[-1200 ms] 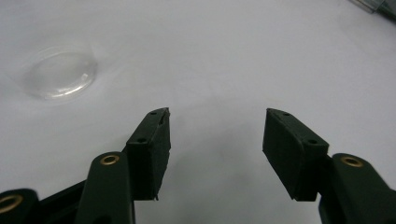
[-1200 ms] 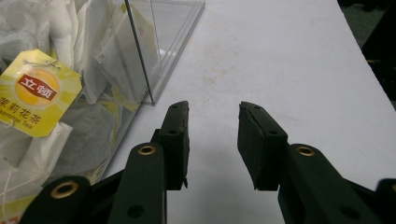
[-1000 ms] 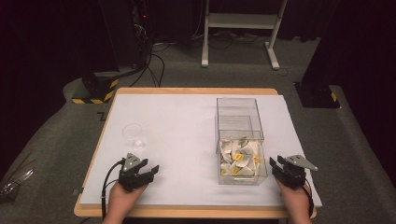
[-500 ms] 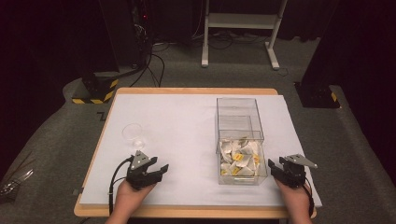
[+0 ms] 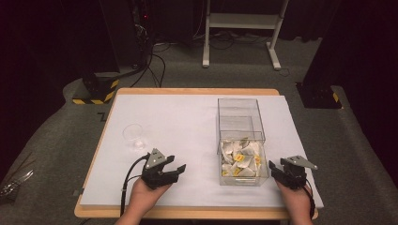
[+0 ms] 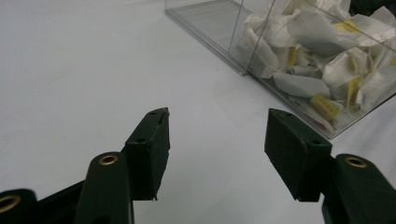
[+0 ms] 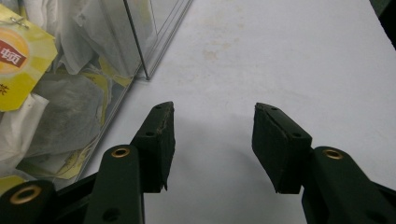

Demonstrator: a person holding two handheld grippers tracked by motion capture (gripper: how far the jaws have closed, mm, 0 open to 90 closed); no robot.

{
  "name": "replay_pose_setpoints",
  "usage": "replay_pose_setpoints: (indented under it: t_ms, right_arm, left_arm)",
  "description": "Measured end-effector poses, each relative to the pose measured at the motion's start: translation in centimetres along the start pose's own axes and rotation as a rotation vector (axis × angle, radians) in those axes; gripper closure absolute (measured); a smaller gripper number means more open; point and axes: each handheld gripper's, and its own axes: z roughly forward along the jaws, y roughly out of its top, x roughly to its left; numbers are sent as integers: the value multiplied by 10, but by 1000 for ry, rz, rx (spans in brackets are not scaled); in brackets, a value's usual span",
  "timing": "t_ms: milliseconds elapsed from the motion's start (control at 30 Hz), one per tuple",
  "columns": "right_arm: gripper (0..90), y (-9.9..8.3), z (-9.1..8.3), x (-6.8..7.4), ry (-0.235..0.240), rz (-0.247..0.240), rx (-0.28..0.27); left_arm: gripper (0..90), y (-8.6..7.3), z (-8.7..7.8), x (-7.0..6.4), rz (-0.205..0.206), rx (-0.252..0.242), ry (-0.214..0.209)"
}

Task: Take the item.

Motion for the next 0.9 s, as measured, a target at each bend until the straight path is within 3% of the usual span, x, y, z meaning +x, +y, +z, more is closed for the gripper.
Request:
replay_pose_setpoints:
  t_ms: [833,867,900]
  right_arm:
    - [490,0,2,2,-4,-24,16]
    - [490,0,2,2,-2,-24,16]
    - [490,0,2,2,-2,-23,16]
  left_arm:
    - [406,49,15,-37,53,-66,-103]
    - [405,50,17,-42,12,-89,-113]
    - [405,52,19,-45,9,-95,-118]
